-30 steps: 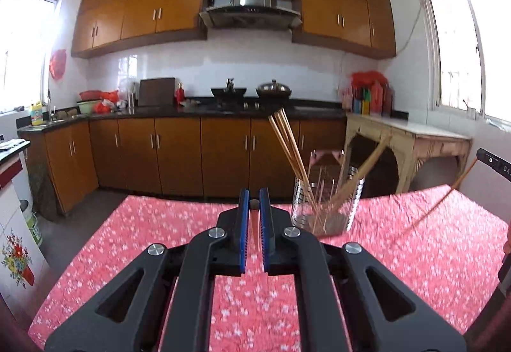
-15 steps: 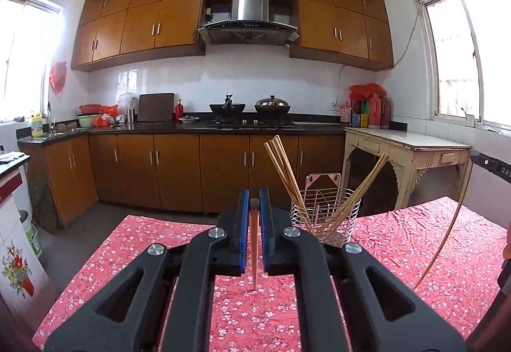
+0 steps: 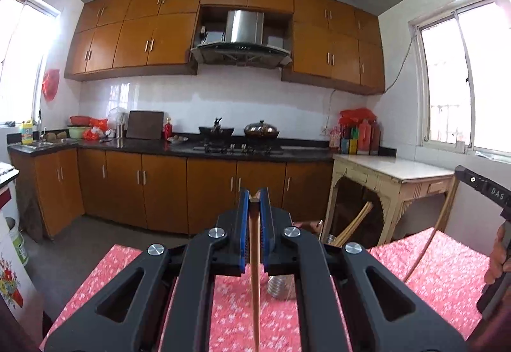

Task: Organize utensils
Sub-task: 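Lift both held chopsticks and carry them above the wire holder, then open both tools to drop the chopsticks into the wire holder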

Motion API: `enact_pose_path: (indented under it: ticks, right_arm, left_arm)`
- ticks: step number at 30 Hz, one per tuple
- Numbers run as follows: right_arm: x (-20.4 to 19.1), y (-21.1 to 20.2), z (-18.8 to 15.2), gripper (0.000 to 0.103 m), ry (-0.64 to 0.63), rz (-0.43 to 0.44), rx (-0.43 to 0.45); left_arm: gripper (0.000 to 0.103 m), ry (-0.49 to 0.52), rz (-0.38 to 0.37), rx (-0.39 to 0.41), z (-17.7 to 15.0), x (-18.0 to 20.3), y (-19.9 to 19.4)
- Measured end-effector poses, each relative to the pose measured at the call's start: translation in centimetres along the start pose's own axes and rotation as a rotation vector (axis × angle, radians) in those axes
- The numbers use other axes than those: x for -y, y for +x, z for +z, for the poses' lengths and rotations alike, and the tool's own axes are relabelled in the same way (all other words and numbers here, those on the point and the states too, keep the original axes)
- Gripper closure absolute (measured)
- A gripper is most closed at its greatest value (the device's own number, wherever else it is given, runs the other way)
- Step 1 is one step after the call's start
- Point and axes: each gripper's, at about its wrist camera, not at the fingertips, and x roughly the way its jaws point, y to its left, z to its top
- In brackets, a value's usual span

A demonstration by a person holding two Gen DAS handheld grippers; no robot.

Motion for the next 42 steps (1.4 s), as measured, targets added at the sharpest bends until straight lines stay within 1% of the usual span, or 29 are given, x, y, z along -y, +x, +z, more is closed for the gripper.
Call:
enact_pose_path:
  ticks: [4, 9, 12, 13, 16, 20, 22, 28, 33, 34, 35, 36, 37, 38, 39, 42]
  right_arm:
    - [-1.2, 1.4, 2.4, 0.096, 0.009, 0.02, 0.043]
    - [-3.0, 4.9, 5.7, 0.095, 0.011, 0.034, 0.106]
    - [-3.9, 7.1, 6.7, 0.096, -0.002, 0.026, 0.145]
    - [-4.3, 8.1, 6.9, 0.096, -0.012, 0.017, 0.159]
    - [-4.6, 10.8, 6.6, 0.096, -0.018, 0.013, 0.171]
    - [-4.5, 14.3, 5.1, 0.095, -0.004, 0.014, 0.143]
    - [-4.5, 15.6, 4.1, 0.096, 0.0, 0.017, 0.12]
    - [-4.2, 18.4, 1.0, 0.095, 0.003, 0.024, 0.046]
    - [-3.7, 20.0, -1.3, 0.094, 0.02, 0.009, -0.033]
    - [-3.5, 20.2, -1.6, 0.089, 0.023, 0.002, -0.056]
    - [-3.4, 20.2, -1.6, 0.072, 0.027, -0.004, -0.063]
    - [-3.2, 19.8, -1.6, 0.065, 0.031, -0.012, -0.054]
    - [-3.1, 19.3, -1.3, 0.059, 0.029, -0.023, -0.044]
    - [-2.9, 18.9, -1.1, 0.059, 0.029, -0.028, -0.039]
    - [-2.7, 18.5, -0.9, 0.058, 0.035, -0.026, -0.035]
    - [-2.3, 16.9, -0.2, 0.054, 0.045, -0.037, -0.03]
  left_arm:
    - [0.096, -0.009, -0.027, 0.026, 2.4, 1.0, 1.0]
    - [0.096, -0.054, -0.044, 0.05, 5.9, 2.0, 3.4]
    - [0.096, -0.071, -0.034, 0.075, 7.9, 2.7, 5.5]
    - [0.096, -0.068, -0.018, 0.09, 8.5, 3.1, 6.4]
    - [0.096, -0.081, 0.0, 0.107, 9.0, 3.9, 8.8]
    - [0.096, -0.089, 0.027, 0.11, 8.1, 4.7, 11.8]
    - [0.096, -0.094, 0.035, 0.09, 6.8, 4.9, 13.3]
    - [0.096, -0.104, 0.058, 0.004, 3.3, 4.7, 16.9]
    - [0.096, -0.084, 0.067, -0.061, 1.6, 4.5, 18.4]
    - [0.096, -0.076, 0.068, -0.082, 1.5, 4.4, 18.8]
    - [0.096, -0.076, 0.075, -0.091, 1.4, 4.3, 18.8]
    - [0.092, -0.077, 0.082, -0.095, 1.4, 4.1, 18.7]
    - [0.075, -0.076, 0.085, -0.1, 1.6, 3.8, 18.5]
    - [0.062, -0.074, 0.105, -0.093, 1.8, 3.6, 18.1]
    - [0.046, -0.074, 0.122, -0.079, 2.0, 3.3, 17.4]
    - [0.046, -0.068, 0.122, -0.067, 2.8, 2.9, 16.1]
